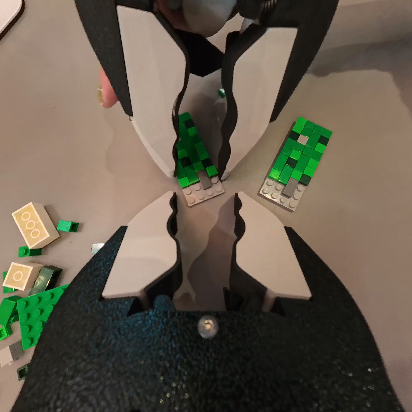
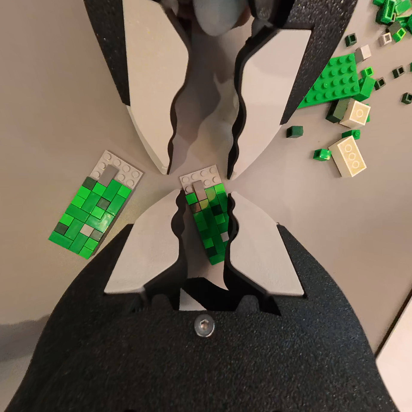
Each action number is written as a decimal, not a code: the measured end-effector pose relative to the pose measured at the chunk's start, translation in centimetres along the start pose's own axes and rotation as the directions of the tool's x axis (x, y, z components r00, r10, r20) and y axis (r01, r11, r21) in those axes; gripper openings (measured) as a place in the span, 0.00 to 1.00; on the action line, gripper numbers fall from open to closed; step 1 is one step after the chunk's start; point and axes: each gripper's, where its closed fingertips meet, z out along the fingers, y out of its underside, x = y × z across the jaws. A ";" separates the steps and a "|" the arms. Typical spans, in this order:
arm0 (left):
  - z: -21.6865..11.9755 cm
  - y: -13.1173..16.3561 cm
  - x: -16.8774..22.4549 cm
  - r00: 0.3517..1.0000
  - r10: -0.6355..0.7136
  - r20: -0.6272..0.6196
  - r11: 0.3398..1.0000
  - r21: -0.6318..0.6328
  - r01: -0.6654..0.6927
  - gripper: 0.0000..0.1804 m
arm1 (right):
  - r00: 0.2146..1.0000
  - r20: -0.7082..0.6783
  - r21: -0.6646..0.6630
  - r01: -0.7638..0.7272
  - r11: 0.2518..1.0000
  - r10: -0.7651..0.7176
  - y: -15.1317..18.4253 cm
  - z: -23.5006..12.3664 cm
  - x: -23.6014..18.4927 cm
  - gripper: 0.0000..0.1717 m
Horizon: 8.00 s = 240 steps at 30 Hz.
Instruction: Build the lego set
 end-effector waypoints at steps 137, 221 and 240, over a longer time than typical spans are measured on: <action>-6.0 -5.6 0.5 0.376 0.673 0.637 0.543 -0.080 -0.836 0.03 | 0.444 -0.795 -0.391 0.147 0.909 -0.414 -4.5 -4.9 -2.2 0.05; -3.5 -4.1 1.4 0.458 0.708 0.537 0.582 -0.077 -0.809 0.03 | 0.622 -0.720 -0.364 0.038 0.930 -0.308 -3.0 -3.6 -3.5 0.03; -4.0 -4.7 1.8 0.521 0.664 0.537 0.607 0.020 -0.794 0.03 | 0.563 -0.788 -0.247 0.082 0.966 -0.249 -3.8 -4.5 -3.6 0.03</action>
